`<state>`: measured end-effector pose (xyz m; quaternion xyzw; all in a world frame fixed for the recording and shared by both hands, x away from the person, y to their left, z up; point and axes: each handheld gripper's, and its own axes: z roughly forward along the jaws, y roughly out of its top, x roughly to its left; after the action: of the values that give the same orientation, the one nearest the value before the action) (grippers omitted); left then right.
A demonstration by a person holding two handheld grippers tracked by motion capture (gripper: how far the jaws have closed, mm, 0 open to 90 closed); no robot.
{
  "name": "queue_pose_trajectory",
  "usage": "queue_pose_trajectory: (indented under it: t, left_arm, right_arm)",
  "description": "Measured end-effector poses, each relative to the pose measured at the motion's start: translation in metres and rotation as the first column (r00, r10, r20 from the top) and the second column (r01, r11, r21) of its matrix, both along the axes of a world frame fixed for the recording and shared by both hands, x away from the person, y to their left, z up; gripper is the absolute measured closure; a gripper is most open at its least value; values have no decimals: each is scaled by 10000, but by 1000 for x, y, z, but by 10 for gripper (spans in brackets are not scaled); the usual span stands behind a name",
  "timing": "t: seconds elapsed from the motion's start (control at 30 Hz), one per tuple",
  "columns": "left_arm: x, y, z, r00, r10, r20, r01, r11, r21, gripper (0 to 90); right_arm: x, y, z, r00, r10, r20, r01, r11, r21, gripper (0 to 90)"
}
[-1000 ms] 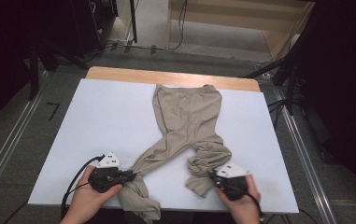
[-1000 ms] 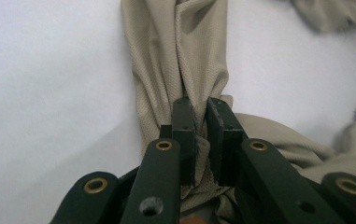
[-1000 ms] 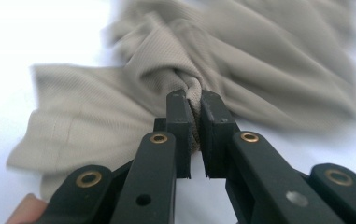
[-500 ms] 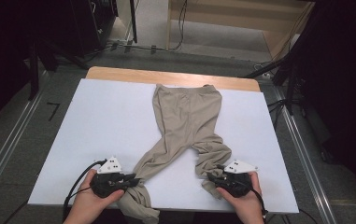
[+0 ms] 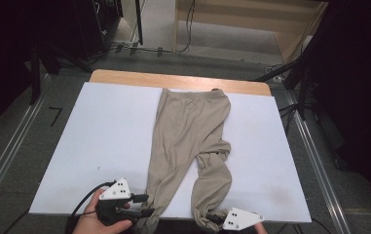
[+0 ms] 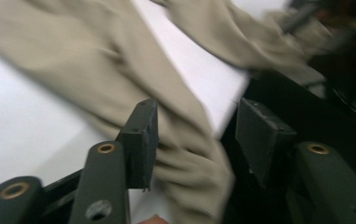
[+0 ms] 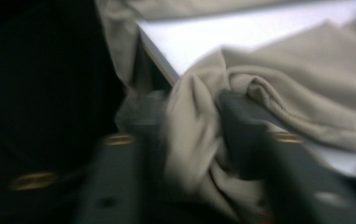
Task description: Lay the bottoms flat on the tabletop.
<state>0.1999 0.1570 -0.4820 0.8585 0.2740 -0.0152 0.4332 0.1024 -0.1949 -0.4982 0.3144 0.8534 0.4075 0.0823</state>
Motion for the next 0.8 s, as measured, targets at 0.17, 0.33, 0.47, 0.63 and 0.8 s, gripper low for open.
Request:
queue_pose_trajectory:
  t: [0.17, 0.33, 0.47, 0.63, 0.8]
  left_arm:
    - [36, 0, -7, 9910, 1336, 49, -1336, 9910, 53, 456]
    - [57, -24, -15, 9822, 1875, 149, -1879, 9816, 340, 456]
    - [58, -40, -26, 9739, 2250, 307, -2269, 9693, 943, 465]
    - [53, -42, -26, 9621, 2546, 974, -2661, 9547, 1332, 776]
    - [53, -31, -24, 9689, 2393, 631, -2448, 9643, 1008, 899]
  right_arm:
    - [32, -21, 11, 9822, -1742, 706, 1711, 9841, 486, 369]
    - [83, -36, 0, 9223, -3741, 968, 3792, 9245, -400, 336]
    - [105, -41, -19, 8921, -4517, 111, 4518, 8916, -302, 472]
    - [95, -33, -23, 9158, -4011, 220, 4017, 9141, -556, 802]
    - [69, -25, -13, 9510, -3075, 330, 3090, 9488, -656, 868]
